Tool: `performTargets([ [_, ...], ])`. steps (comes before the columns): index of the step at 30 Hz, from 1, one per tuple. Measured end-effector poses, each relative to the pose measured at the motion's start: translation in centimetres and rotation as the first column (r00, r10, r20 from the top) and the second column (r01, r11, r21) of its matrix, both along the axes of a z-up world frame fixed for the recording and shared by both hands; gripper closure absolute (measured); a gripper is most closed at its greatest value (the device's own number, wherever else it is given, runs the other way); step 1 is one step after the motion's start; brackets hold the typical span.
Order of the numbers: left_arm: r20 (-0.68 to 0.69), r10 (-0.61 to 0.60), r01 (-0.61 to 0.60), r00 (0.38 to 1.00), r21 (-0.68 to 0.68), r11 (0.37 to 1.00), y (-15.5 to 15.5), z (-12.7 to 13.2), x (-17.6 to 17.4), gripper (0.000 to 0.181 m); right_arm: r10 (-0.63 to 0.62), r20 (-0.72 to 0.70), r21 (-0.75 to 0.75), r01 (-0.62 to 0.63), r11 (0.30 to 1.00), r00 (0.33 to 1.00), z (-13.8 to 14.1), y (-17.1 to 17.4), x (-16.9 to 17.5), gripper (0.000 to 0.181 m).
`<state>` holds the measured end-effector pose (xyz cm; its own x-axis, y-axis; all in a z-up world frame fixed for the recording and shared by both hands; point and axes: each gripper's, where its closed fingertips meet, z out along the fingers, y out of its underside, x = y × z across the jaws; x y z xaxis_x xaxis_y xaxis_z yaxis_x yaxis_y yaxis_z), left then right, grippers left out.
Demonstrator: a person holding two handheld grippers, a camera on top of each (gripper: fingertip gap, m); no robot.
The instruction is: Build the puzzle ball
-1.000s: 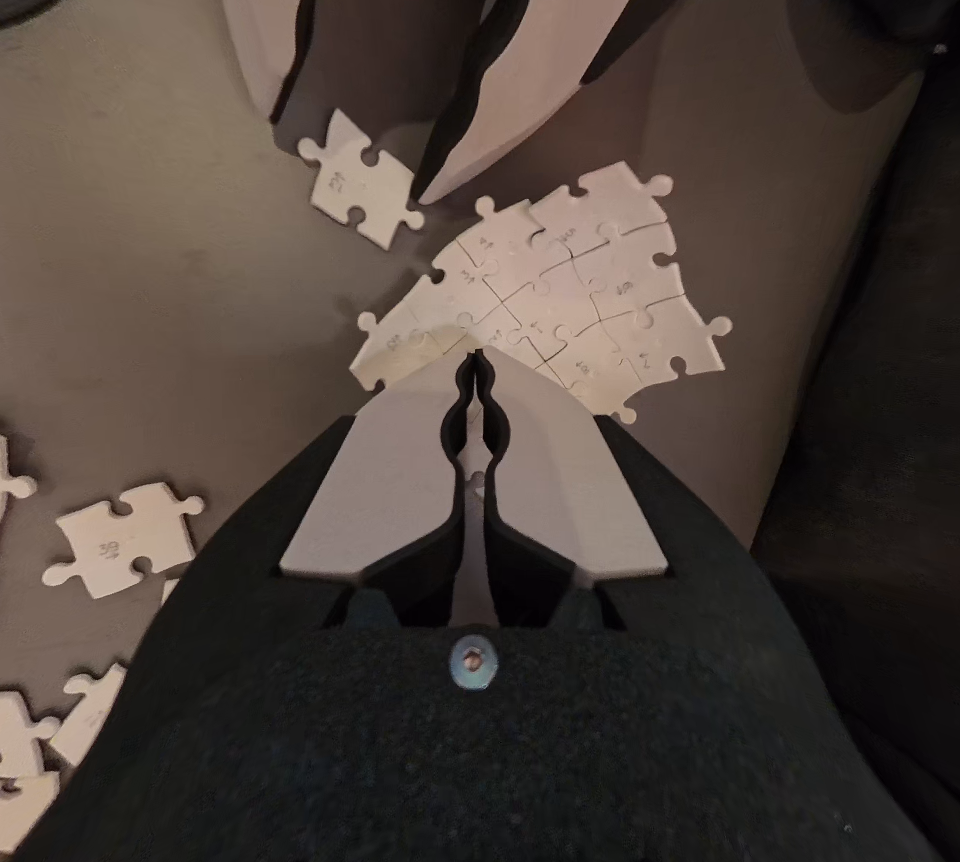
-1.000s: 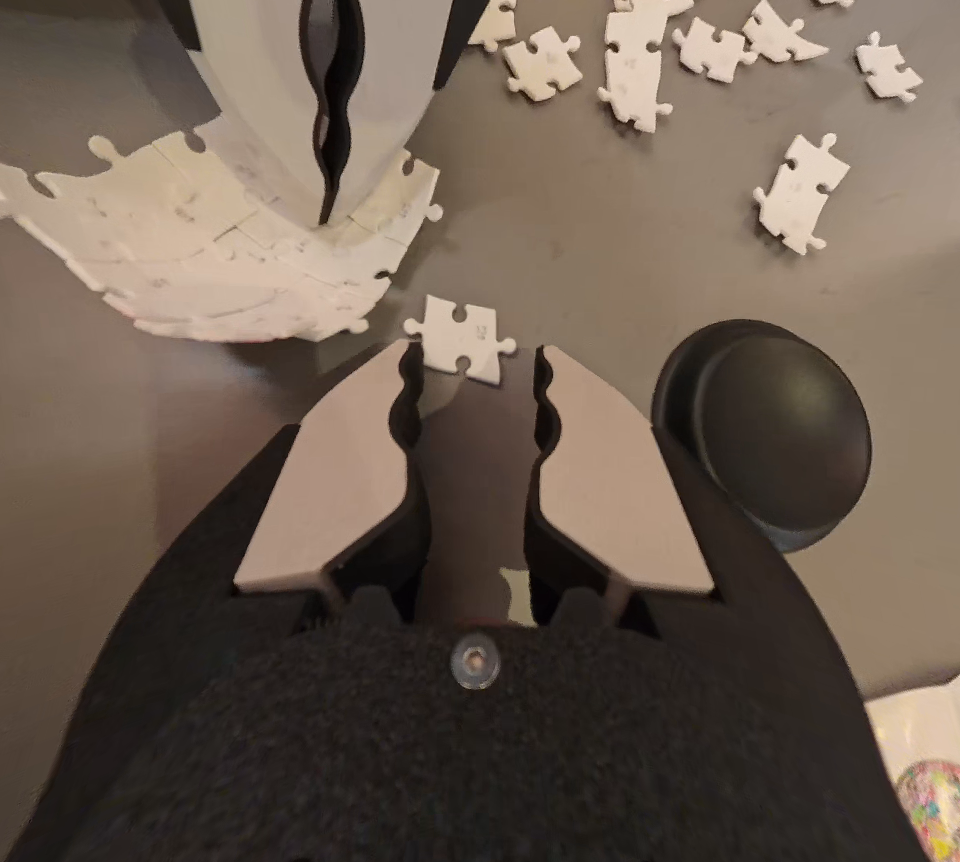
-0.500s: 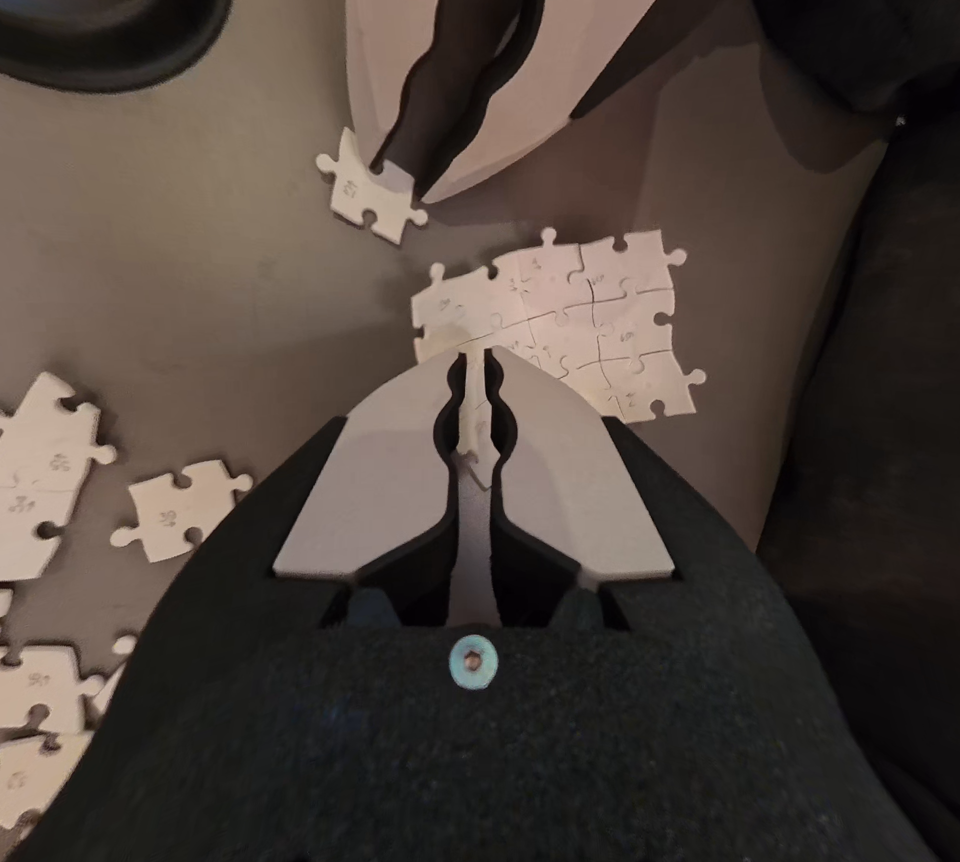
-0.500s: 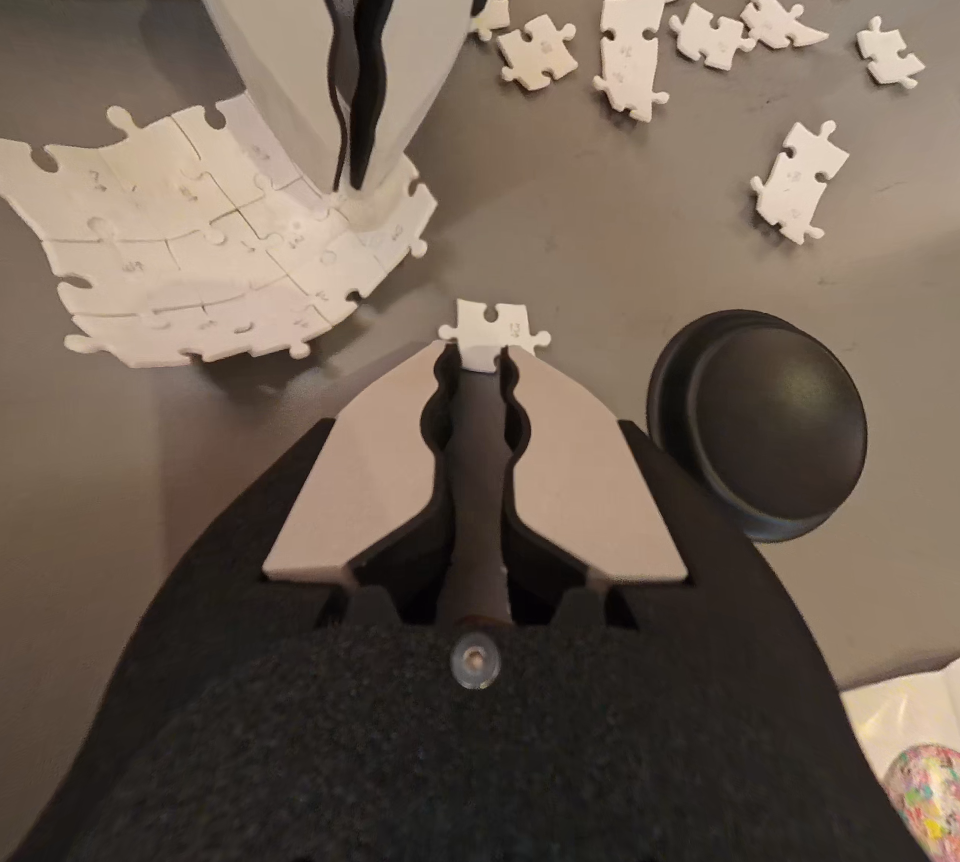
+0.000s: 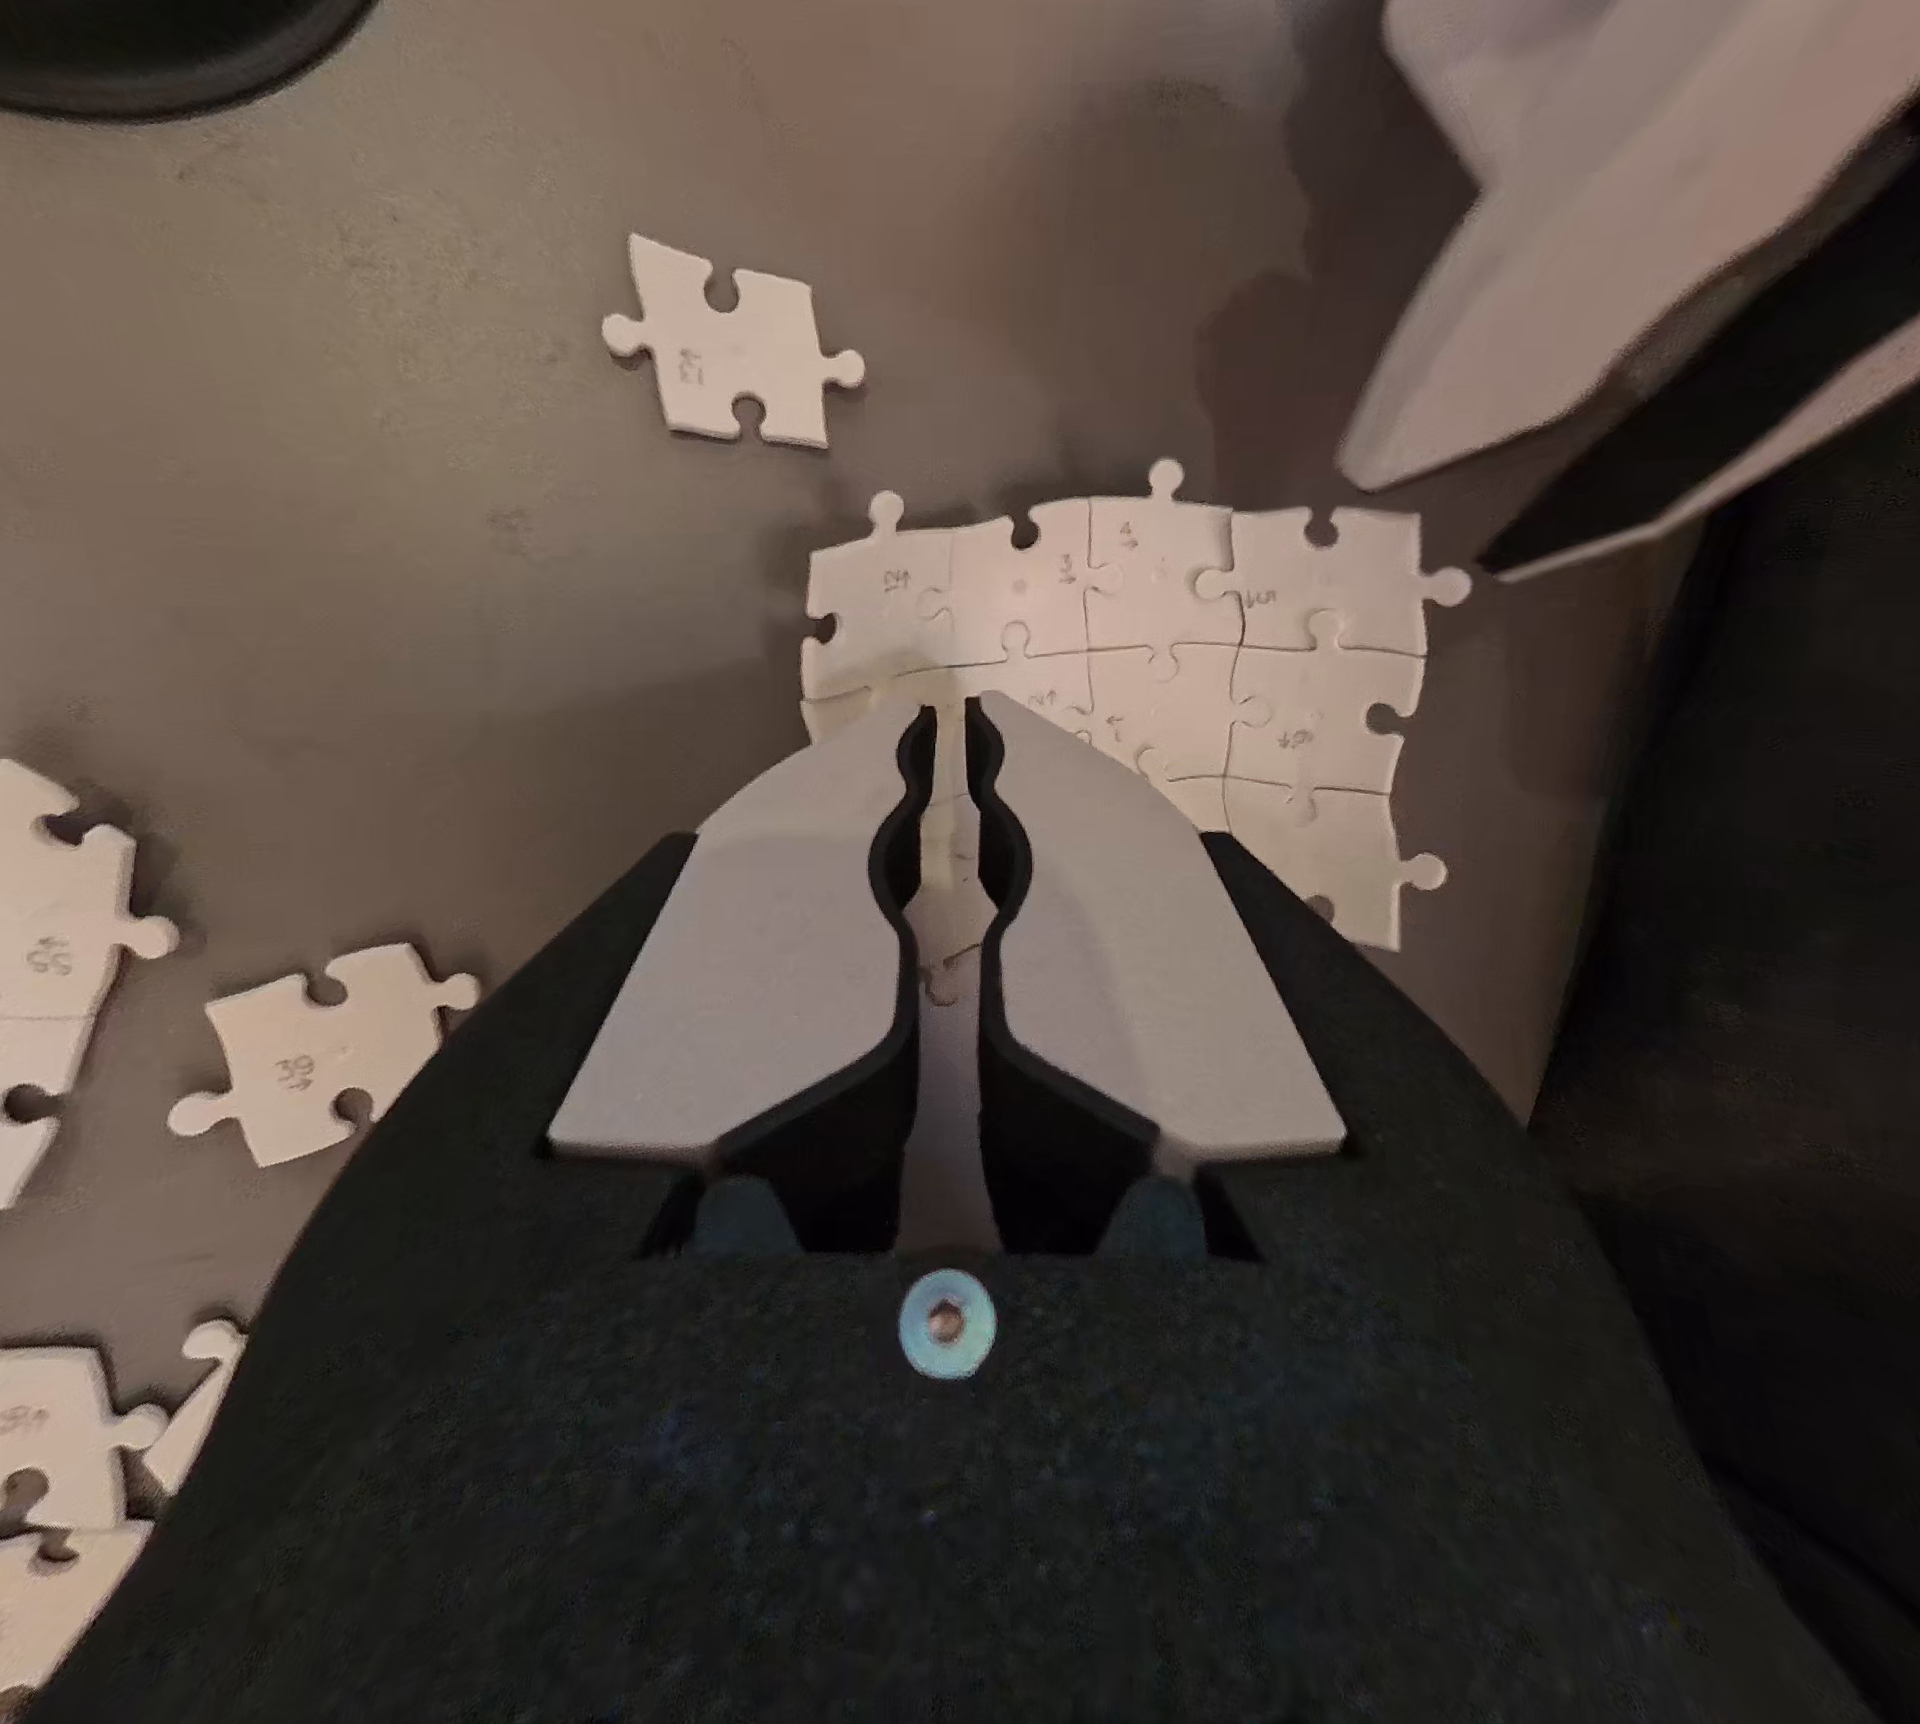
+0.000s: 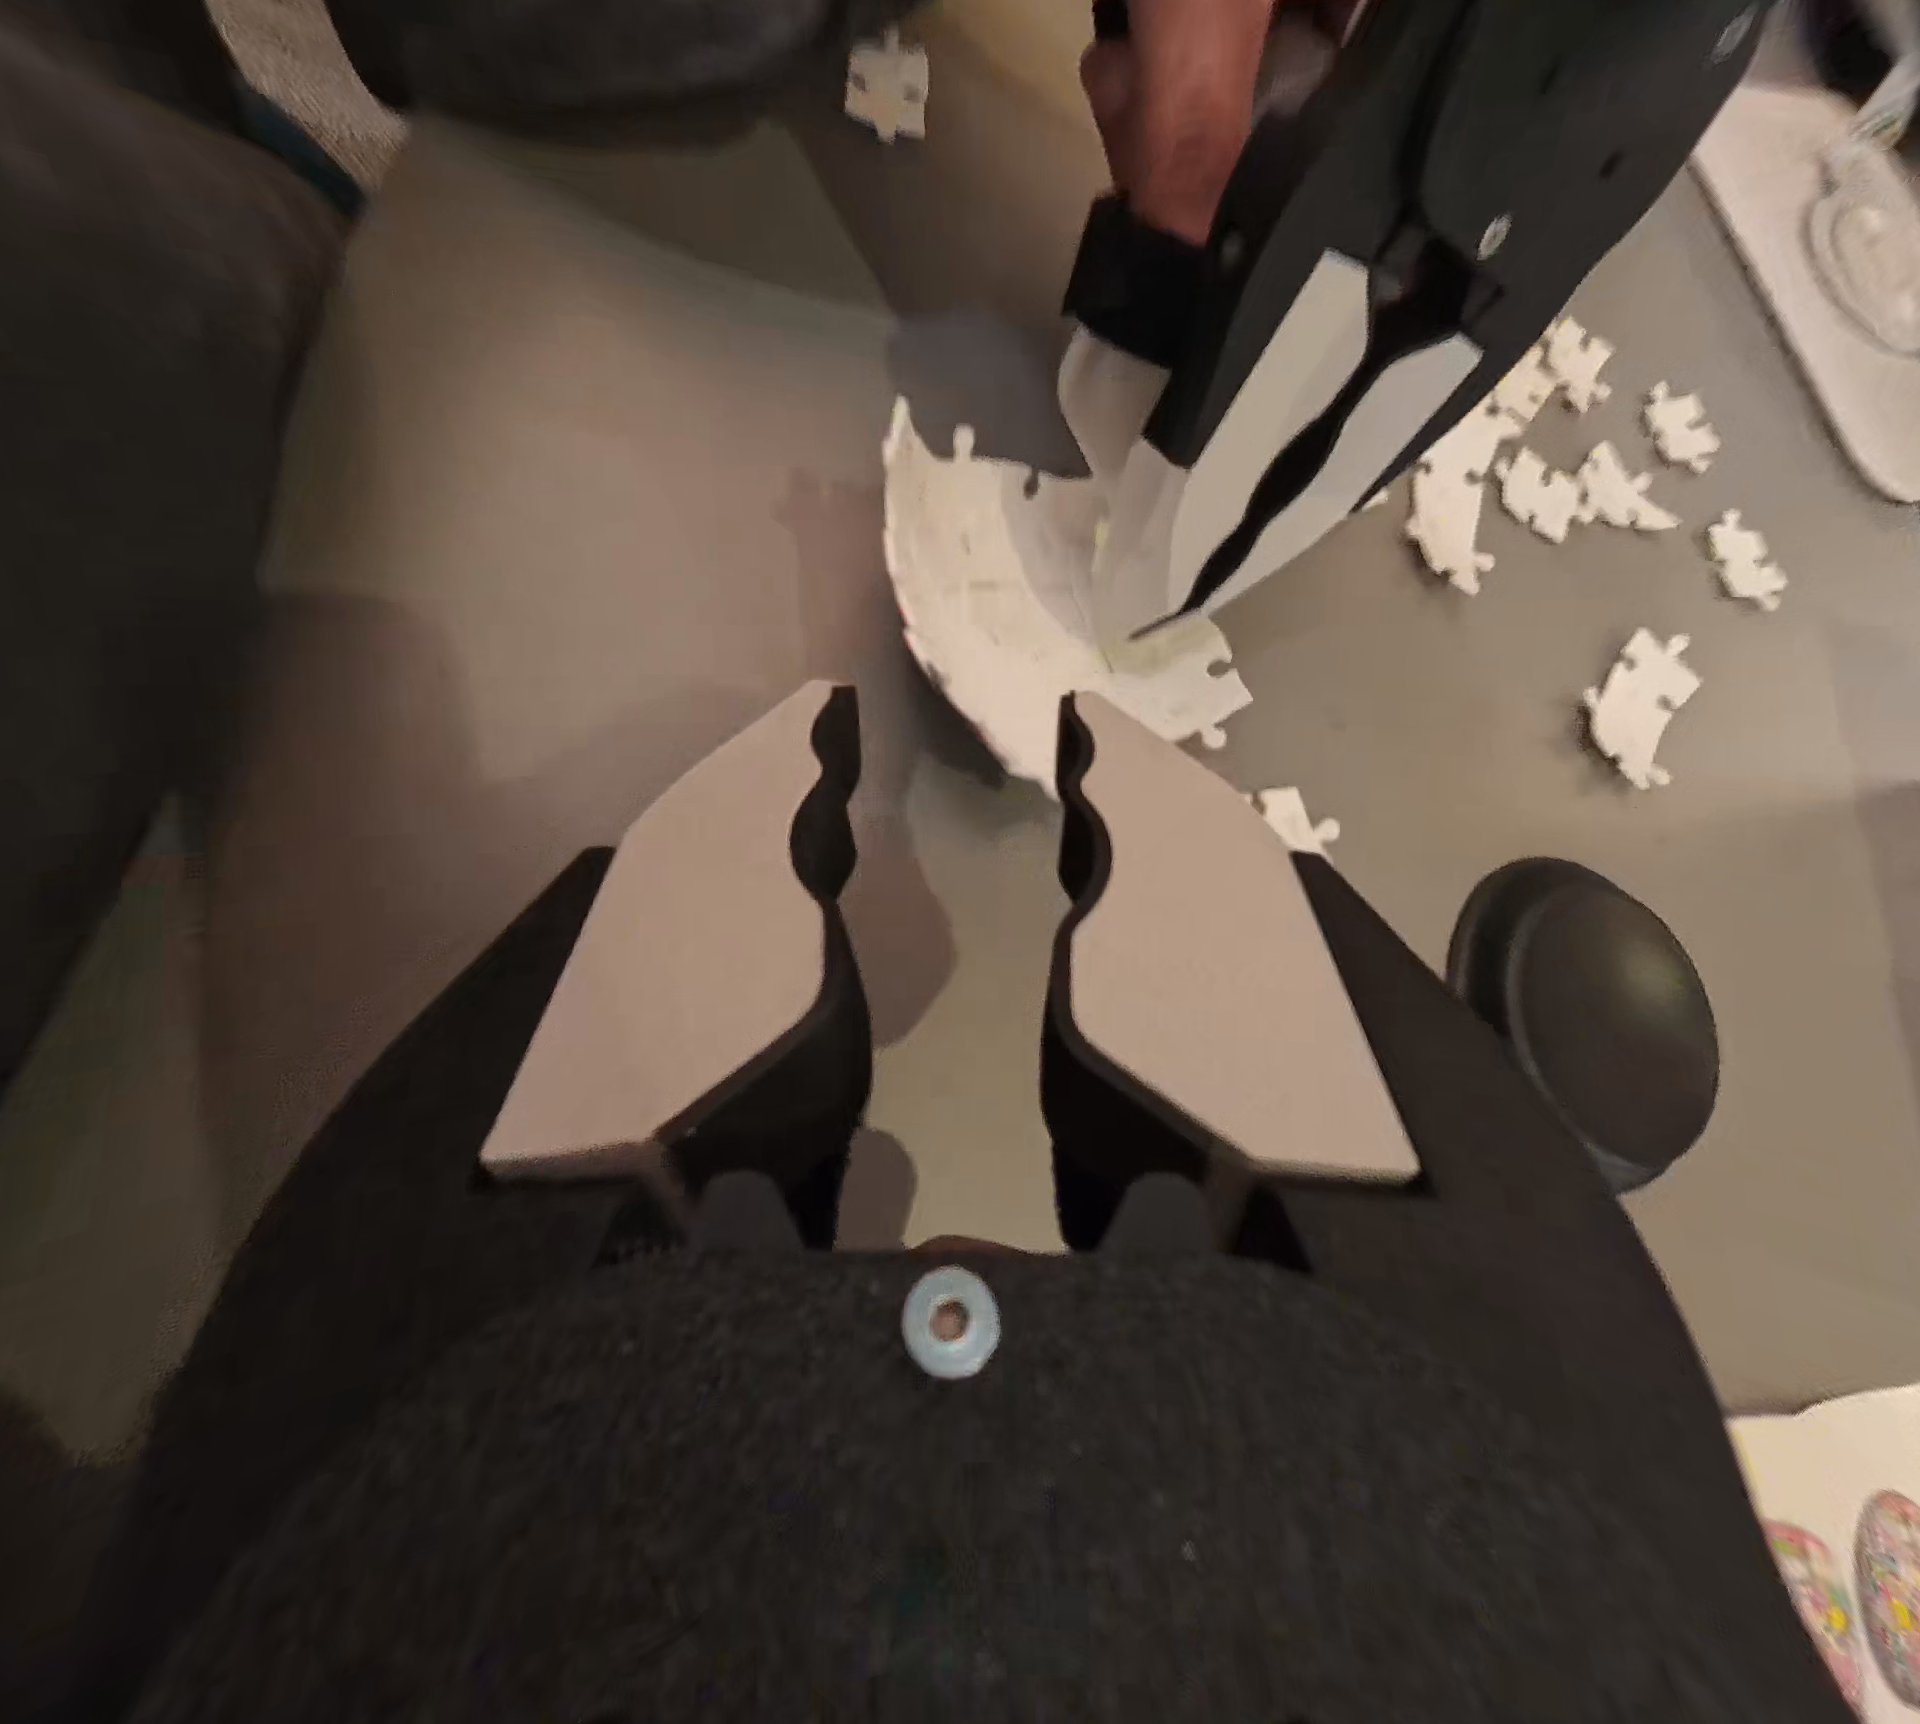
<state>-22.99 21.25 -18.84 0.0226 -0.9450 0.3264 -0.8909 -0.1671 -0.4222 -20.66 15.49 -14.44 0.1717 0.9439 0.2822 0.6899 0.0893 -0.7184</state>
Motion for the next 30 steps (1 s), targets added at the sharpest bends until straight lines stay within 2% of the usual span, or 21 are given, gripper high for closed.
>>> performTargets([
  [4,-0.001,-0.009,0.009,1.000,0.005,1.000,-0.2,0.1,0.1,0.177,0.026,0.071,-0.029,-0.024,0.999,0.997,-1.2,0.7,0.3,0.144],
  [8,-0.007,-0.013,0.013,1.000,-0.004,1.000,-0.3,-0.1,0.1,0.177,0.078,0.148,-0.010,-0.078,0.997,0.986,-2.3,0.8,-0.3,0.156],
  [11,-0.003,-0.018,0.018,1.000,-0.014,1.000,-0.4,-0.1,0.2,0.178,0.094,0.170,0.017,-0.098,0.995,0.981,-2.6,0.9,-0.6,0.170],
  [16,0.015,-0.015,0.015,1.000,-0.015,1.000,-0.3,0.4,0.1,0.171,0.092,0.158,0.018,-0.096,0.995,0.983,-2.5,1.1,-0.7,0.172],
  [21,0.125,0.031,-0.033,0.992,0.012,0.999,-0.3,4.0,-1.6,0.158,0.100,0.125,-0.002,-0.100,0.995,0.987,-2.2,0.8,-0.9,0.176],
  [23,0.178,0.020,-0.025,0.984,0.023,0.999,-1.2,5.2,-2.8,0.156,0.104,0.104,-0.011,-0.103,0.995,0.989,-2.0,0.7,-1.0,0.177],
  [26,0.226,-0.020,0.013,0.974,0.032,0.999,-3.2,5.3,-3.9,0.155,0.114,0.083,-0.026,-0.112,0.993,0.990,-2.0,0.5,-1.2,0.177],
  [30,0.316,-0.081,0.072,0.945,0.042,0.997,-5.0,5.1,-3.3,0.155,0.127,0.053,-0.039,-0.125,0.991,0.991,-1.7,0.3,-1.4,0.178],
])
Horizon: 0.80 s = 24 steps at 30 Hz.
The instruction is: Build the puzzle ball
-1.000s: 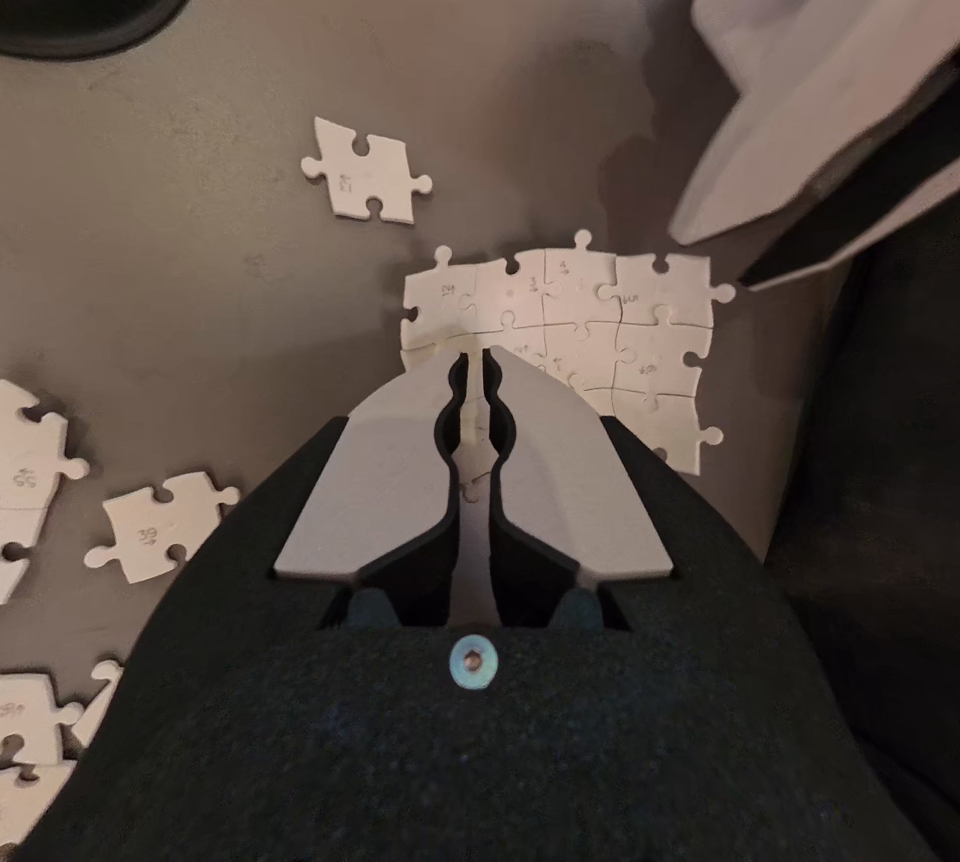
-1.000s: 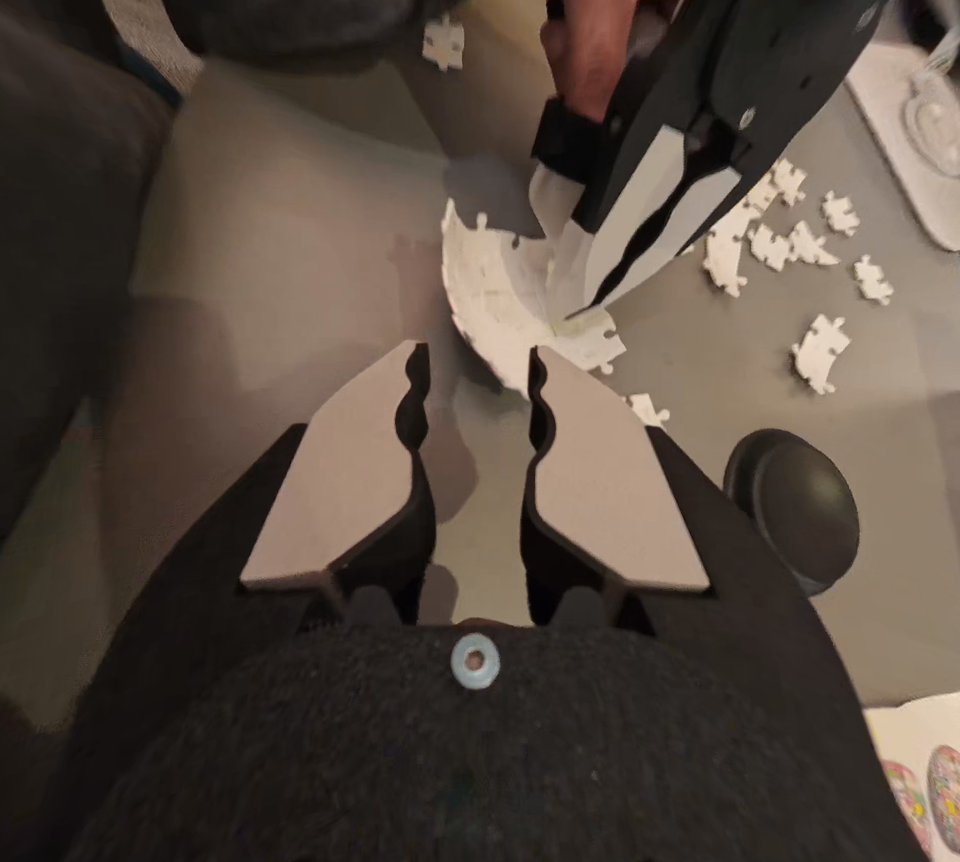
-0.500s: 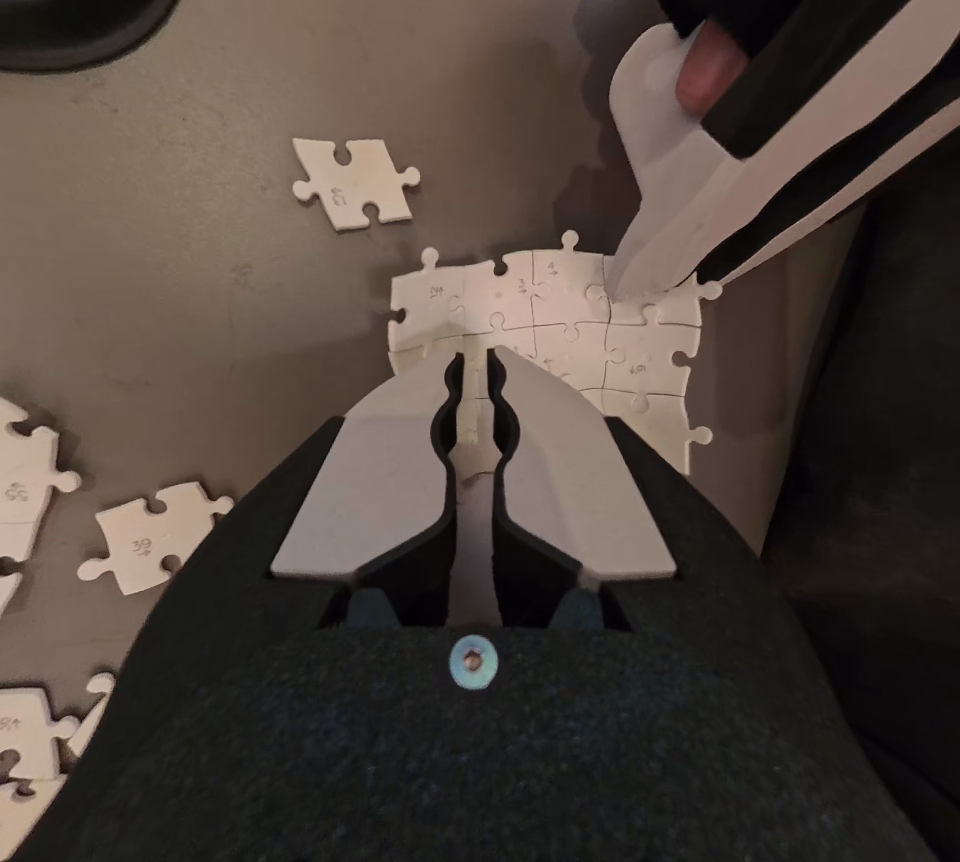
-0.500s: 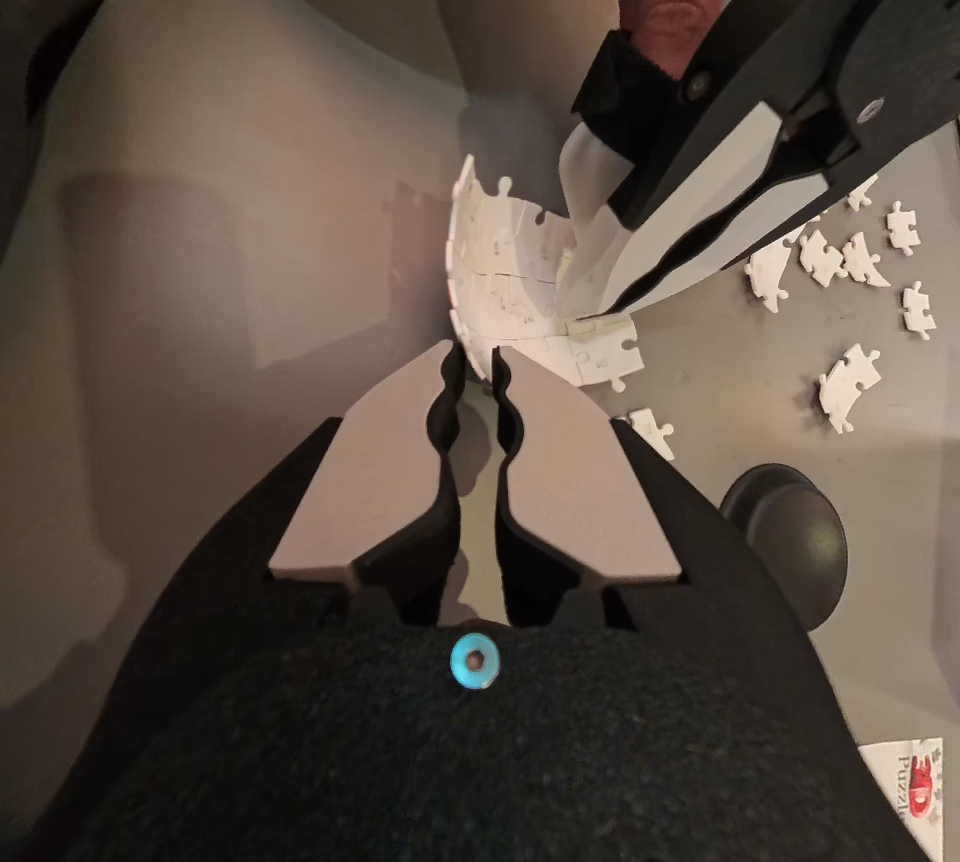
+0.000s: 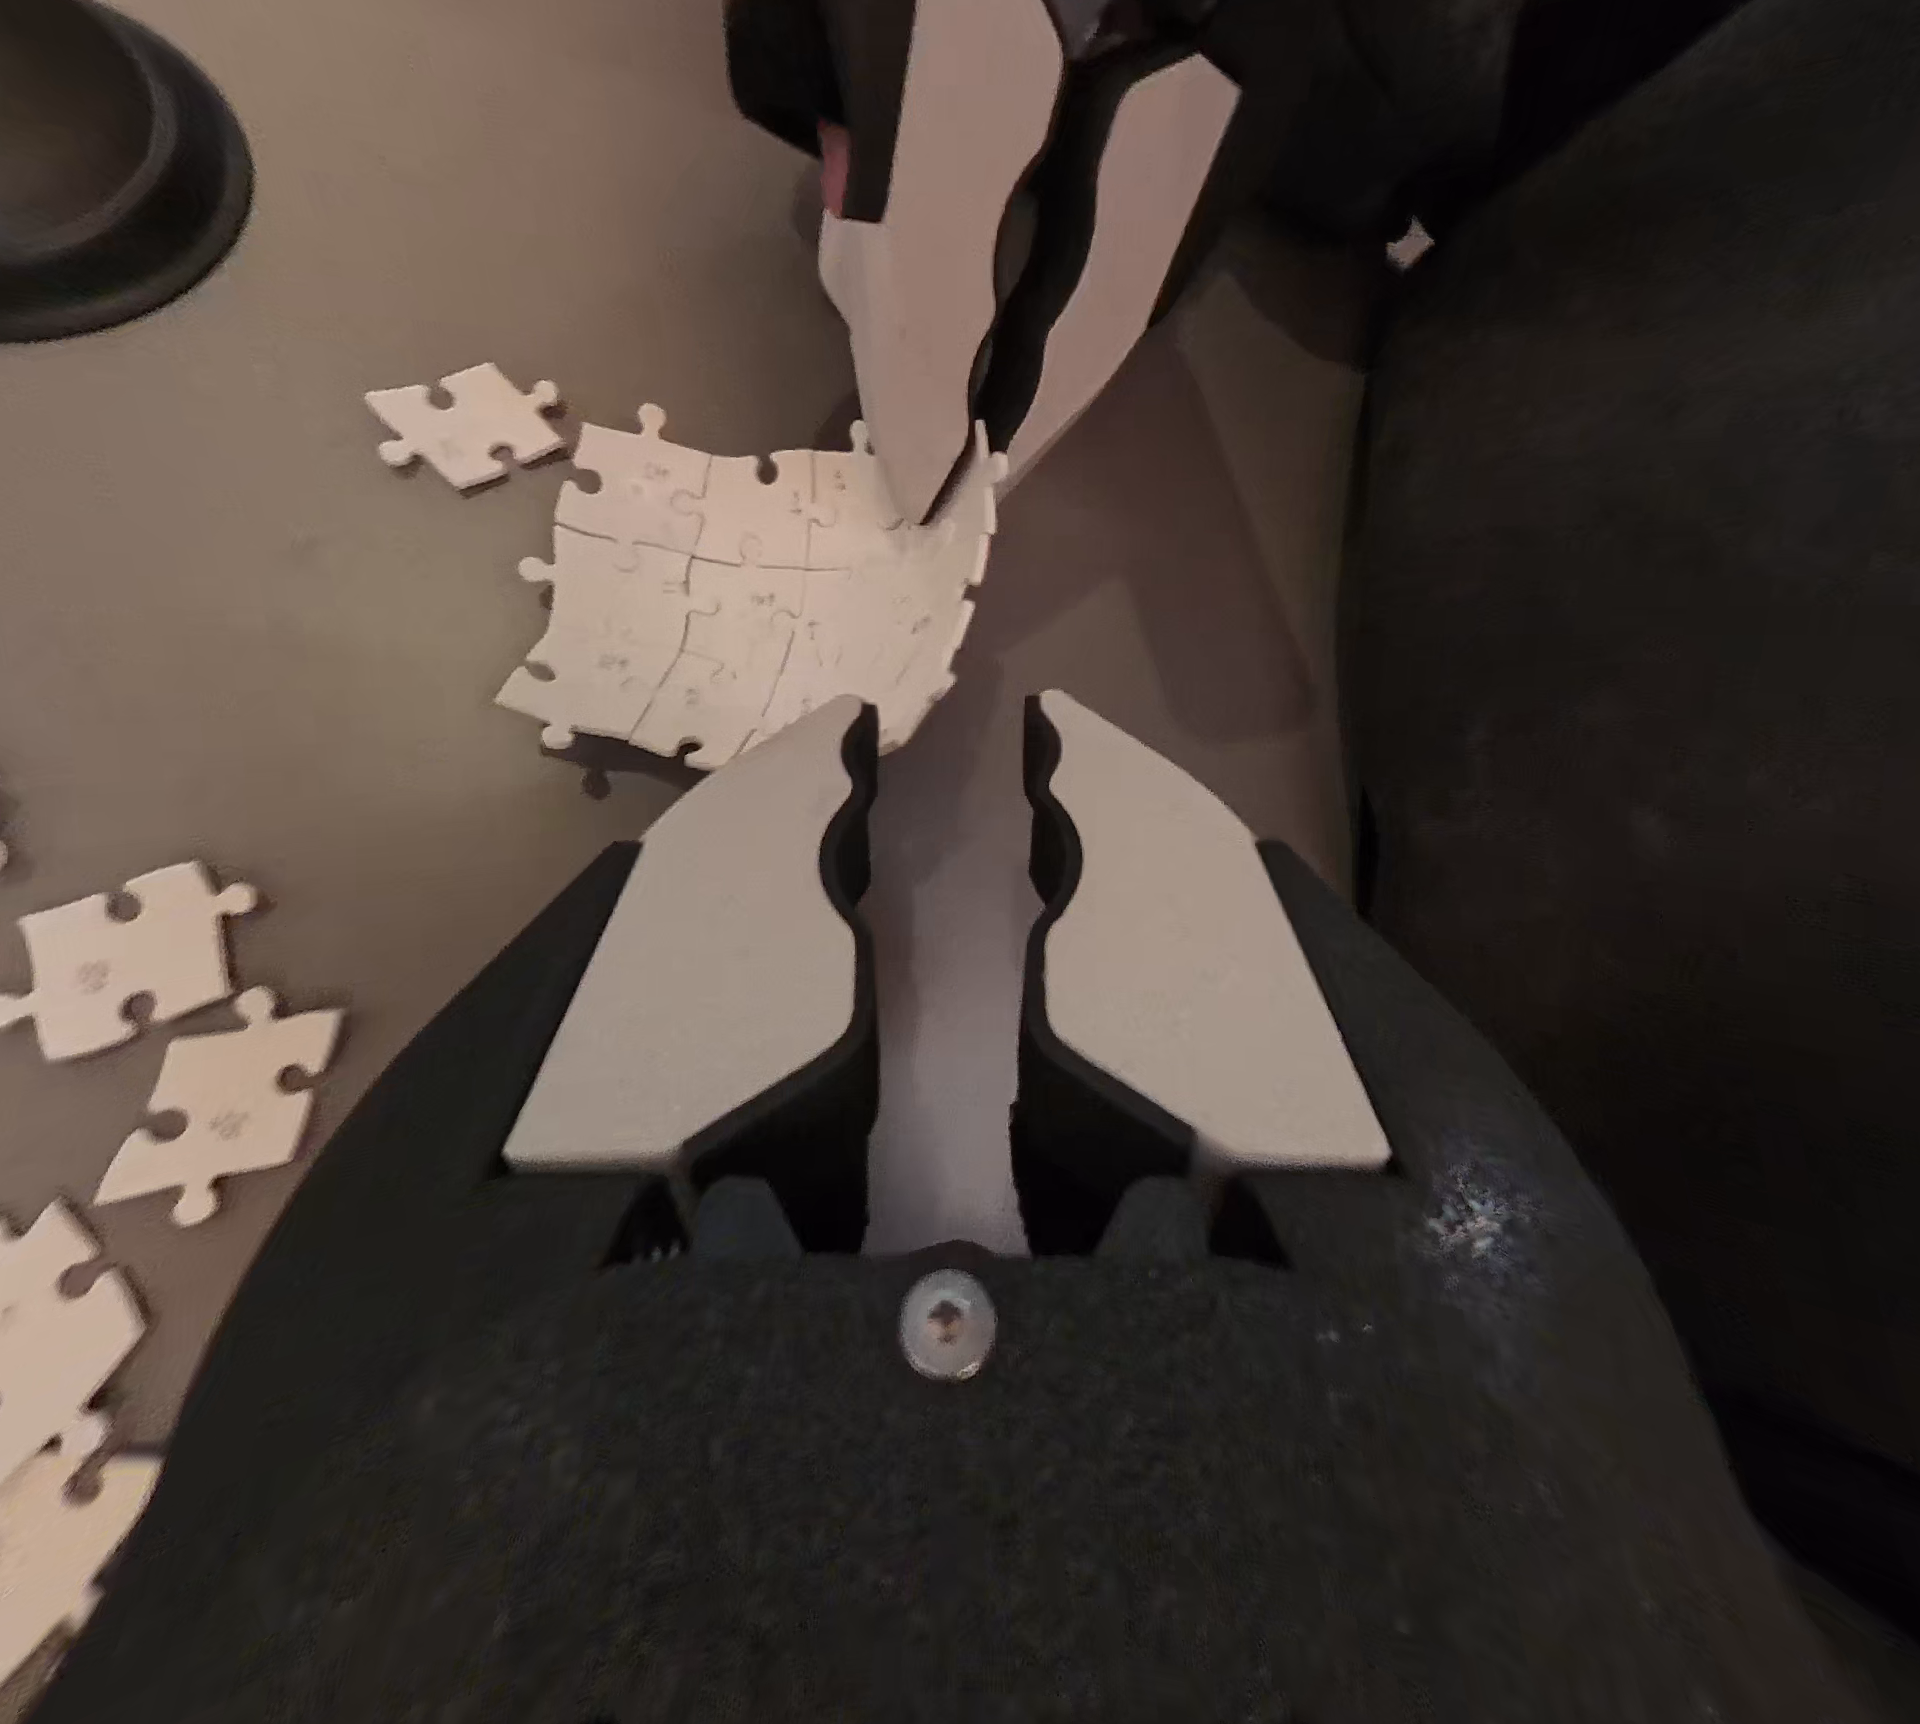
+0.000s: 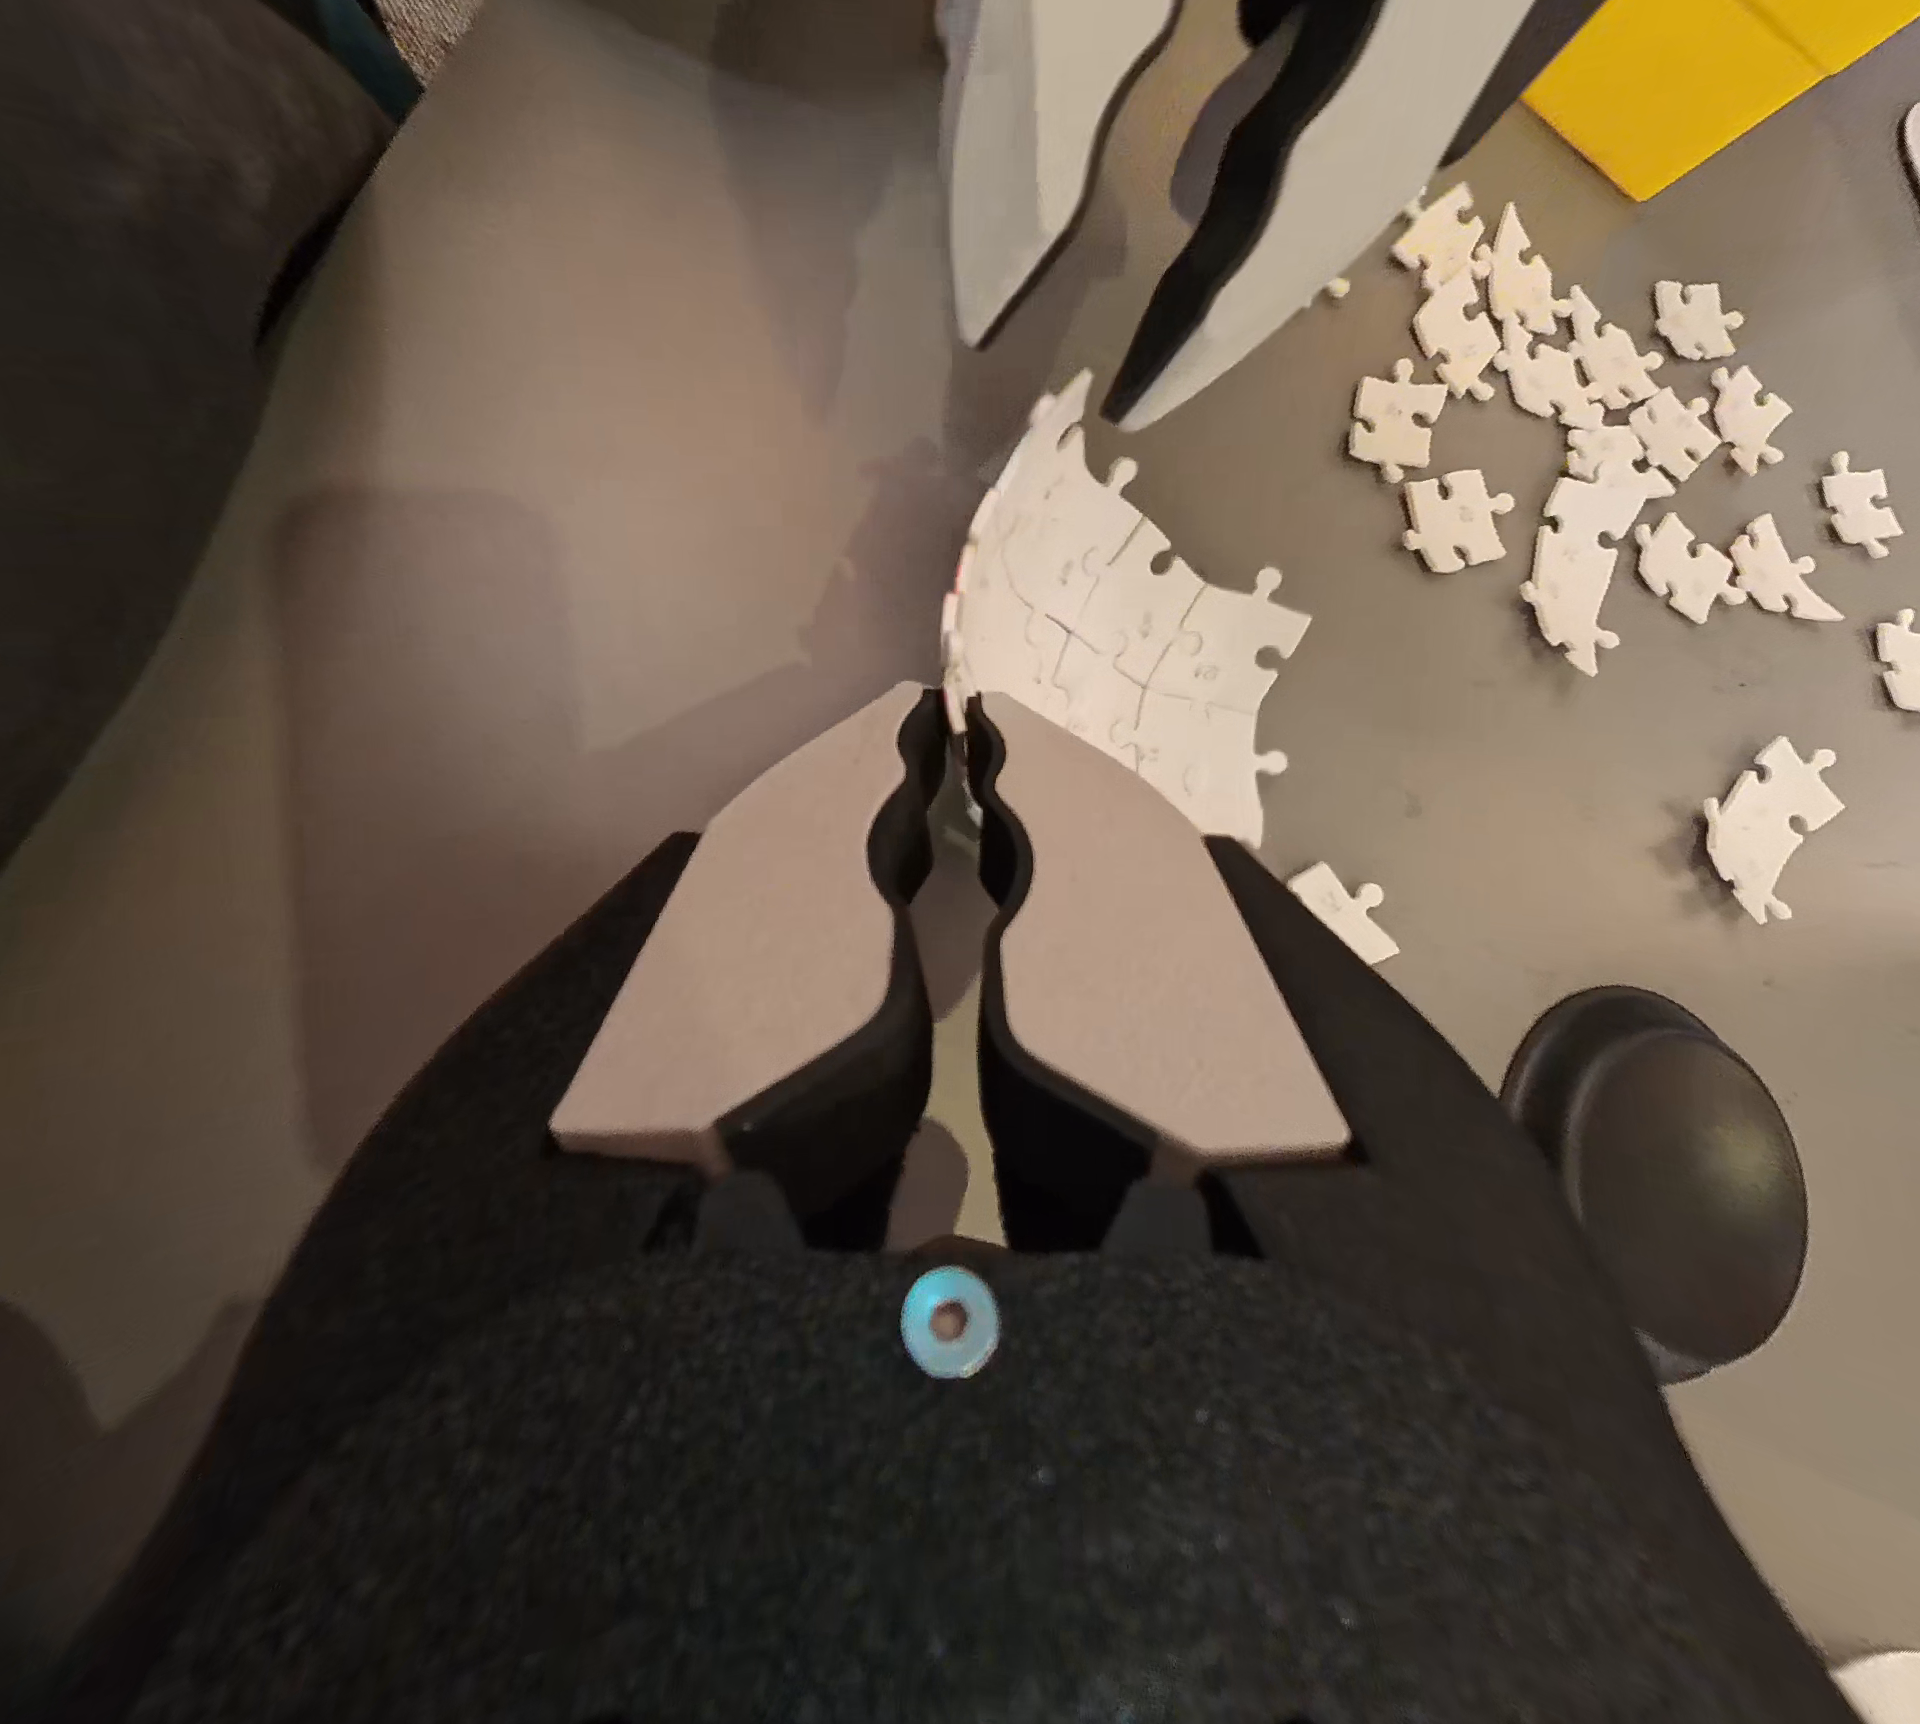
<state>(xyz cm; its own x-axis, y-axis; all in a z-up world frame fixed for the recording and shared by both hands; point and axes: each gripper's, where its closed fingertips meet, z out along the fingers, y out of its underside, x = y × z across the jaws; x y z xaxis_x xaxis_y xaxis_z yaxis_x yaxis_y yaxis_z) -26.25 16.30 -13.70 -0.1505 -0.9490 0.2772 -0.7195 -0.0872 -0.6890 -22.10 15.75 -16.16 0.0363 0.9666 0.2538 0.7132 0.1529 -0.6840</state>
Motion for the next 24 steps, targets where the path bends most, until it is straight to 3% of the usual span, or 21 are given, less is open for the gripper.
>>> performTargets([
  [11,0.015,-0.042,0.042,0.999,0.003,0.999,-0.6,-0.8,0.4,0.157,0.042,-0.135,-0.111,-0.057,0.992,0.990,1.3,-1.7,-0.4,0.179],
  [16,0.025,-0.064,0.064,0.998,0.017,0.998,-1.0,-0.6,0.5,0.171,0.037,-0.158,-0.142,-0.060,0.988,0.987,1.0,-1.9,-0.3,0.178],
  [24,-0.004,-0.088,0.088,0.996,-0.008,0.996,-1.6,-1.1,0.1,0.174,-0.045,-0.157,-0.198,0.014,0.980,0.987,1.4,-1.5,1.8,0.153],
])
